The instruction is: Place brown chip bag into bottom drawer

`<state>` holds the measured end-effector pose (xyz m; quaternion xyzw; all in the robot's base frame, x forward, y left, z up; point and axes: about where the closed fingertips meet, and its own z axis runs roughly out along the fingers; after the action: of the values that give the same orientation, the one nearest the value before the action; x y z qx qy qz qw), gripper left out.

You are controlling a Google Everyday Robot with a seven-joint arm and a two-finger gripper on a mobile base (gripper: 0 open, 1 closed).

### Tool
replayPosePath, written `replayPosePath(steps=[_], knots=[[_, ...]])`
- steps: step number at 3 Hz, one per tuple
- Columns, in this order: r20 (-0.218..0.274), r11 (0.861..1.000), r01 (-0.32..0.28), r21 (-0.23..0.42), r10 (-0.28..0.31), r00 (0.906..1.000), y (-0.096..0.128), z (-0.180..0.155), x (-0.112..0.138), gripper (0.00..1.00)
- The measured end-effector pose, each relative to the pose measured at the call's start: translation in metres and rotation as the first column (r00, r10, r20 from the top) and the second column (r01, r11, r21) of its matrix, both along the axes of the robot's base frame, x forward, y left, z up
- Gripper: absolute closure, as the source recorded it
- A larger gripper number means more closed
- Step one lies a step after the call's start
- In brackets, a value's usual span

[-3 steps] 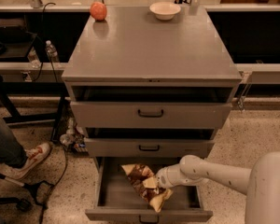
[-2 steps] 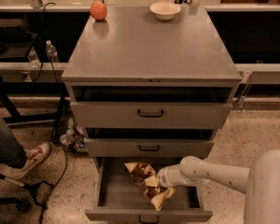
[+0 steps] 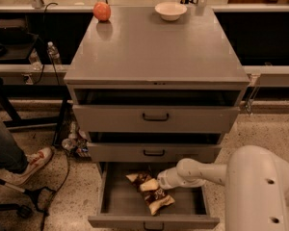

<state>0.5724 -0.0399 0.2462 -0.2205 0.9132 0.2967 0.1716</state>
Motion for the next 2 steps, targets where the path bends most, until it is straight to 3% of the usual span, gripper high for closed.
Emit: replayPosePath(steps=[1, 2], knots=[[-0.035, 1.000, 0.014, -0.006, -0.014, 0.9993, -0.002, -0.019, 0.009, 0.00], [-0.001, 0.996, 0.091, -0.009, -0.091, 0.9959, -0.043, -0.002, 0.016, 0.00]])
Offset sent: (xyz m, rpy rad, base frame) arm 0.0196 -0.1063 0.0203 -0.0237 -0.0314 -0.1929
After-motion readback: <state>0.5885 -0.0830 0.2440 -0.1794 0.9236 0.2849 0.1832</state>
